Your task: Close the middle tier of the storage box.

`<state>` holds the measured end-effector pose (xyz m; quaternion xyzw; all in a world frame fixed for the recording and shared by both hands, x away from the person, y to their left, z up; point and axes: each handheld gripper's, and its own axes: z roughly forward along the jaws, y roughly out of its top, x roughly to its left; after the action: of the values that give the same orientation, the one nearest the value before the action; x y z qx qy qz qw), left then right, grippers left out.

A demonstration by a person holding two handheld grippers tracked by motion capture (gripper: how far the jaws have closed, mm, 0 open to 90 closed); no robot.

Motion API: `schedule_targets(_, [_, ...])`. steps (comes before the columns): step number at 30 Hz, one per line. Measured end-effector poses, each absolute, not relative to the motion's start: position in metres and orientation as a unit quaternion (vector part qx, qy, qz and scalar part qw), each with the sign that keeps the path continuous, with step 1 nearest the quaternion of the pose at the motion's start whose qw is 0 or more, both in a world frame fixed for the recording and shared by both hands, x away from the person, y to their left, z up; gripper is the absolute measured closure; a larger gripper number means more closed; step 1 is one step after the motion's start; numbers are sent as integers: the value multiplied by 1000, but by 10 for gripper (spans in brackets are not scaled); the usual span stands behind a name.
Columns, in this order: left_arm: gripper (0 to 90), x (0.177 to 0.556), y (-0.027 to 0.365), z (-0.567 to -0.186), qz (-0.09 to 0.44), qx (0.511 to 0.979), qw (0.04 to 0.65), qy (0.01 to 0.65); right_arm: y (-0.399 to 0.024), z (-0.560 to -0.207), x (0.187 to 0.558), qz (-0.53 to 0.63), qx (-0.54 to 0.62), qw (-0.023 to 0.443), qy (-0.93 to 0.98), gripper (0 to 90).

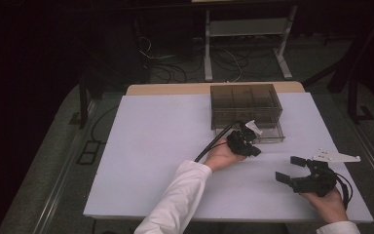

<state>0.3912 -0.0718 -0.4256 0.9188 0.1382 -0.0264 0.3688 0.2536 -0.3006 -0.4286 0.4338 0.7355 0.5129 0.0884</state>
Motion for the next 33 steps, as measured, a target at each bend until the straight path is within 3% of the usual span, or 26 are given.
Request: schedule_targets(33, [887,405,-61,-427,-5,918,361,162,-301,-429,254,512,435,88,736,3])
